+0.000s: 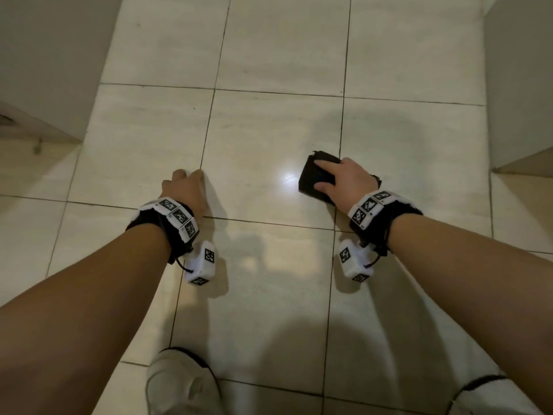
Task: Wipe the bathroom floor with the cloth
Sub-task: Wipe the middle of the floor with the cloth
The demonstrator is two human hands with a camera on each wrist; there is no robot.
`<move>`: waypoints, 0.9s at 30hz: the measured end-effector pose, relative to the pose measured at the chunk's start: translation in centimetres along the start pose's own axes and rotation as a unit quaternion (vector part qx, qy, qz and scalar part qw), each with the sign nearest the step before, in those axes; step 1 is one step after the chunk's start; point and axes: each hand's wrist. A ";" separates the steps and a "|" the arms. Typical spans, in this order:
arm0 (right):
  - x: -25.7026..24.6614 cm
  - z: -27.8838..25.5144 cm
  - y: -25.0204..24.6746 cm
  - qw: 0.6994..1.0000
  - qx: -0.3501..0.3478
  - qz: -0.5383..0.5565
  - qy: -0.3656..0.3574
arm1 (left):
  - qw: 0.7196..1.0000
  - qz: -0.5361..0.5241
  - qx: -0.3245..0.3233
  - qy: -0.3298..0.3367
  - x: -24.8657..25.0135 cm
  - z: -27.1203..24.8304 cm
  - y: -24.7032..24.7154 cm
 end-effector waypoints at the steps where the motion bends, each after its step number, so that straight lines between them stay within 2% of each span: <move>1: 0.9 0.1 -0.5 1.000 0.006 0.008 0.008 | 1.000 0.002 -0.002 -0.001 0.2 -0.1 0.2; 12: 6.2 -0.8 -2.4 0.996 0.041 0.026 0.075 | 0.999 0.018 0.002 -0.034 2.6 -1.3 0.0; 20: 5.5 -0.8 -1.8 0.995 0.031 -0.051 0.086 | 0.999 0.007 0.020 -0.037 2.9 -1.3 -0.1; 27: 3.8 -0.5 -0.9 0.989 0.061 -0.114 0.067 | 0.998 -0.046 0.025 -0.027 1.6 -2.8 1.6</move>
Point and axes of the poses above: each hand's wrist, its own z-axis towards the middle knuckle, its own y-axis out of the palm, x = y × z, and after that the axes turned 15 degrees about -x, right-handed
